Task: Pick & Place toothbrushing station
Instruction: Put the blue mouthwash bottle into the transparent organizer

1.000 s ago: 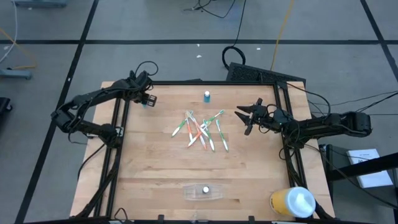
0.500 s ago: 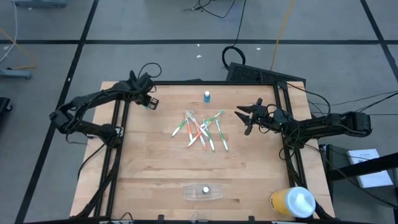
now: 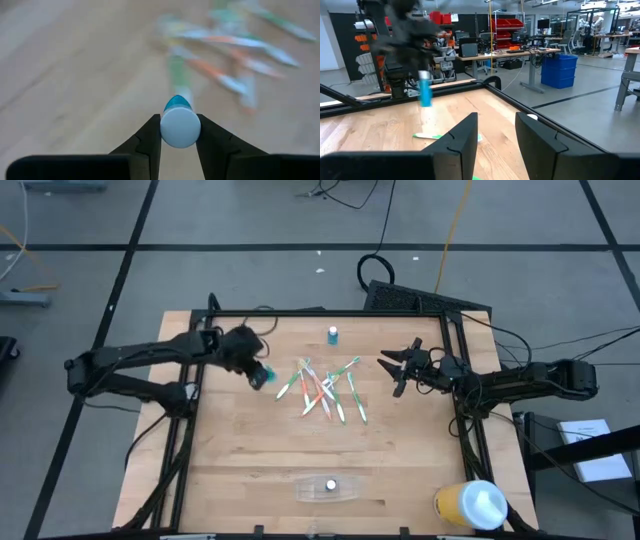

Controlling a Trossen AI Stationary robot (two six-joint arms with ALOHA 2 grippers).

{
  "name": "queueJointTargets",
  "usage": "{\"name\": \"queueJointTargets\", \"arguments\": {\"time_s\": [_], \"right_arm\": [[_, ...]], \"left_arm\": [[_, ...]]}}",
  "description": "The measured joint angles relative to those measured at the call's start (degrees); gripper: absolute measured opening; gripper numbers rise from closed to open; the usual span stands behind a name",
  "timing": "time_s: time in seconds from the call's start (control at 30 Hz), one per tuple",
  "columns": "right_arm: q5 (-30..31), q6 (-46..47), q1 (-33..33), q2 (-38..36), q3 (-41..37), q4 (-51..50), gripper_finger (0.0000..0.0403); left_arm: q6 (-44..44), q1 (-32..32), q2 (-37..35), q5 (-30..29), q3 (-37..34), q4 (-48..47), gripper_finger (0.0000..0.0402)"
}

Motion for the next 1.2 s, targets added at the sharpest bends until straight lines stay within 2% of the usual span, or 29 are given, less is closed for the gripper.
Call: {"name": "queueJointTargets", "arguments": {"time_s": [0.27,0.53,0.8,1.0,1.2], "right_arm": [[0.0,0.8,0.0,0.0,0.0,0.0,0.0123],[0.1,0.8,0.0,0.2,0.0,-0.9,0.0123],[0.2,2.0,0.0,0.2,0.0,-2.3,0.0123],[0.2,2.4,0.0,0.2,0.0,-5.6,0.0123],[0.2,4.1,0.0,0.2,0.0,-6.3,0.0123]], "left_arm": [[0.0,-21.4,2.5,-2.9,9.2,3.6,0.0098],[1.7,-35.4,14.6,-6.6,24.0,1.8,0.0098],[9.0,-43.0,30.0,-7.3,41.0,-7.1,0.0098],[14.8,-46.0,36.8,-7.2,44.6,-6.5,0.0098],[18.3,-46.2,40.1,-7.0,44.8,-1.9,0.0098]]}}
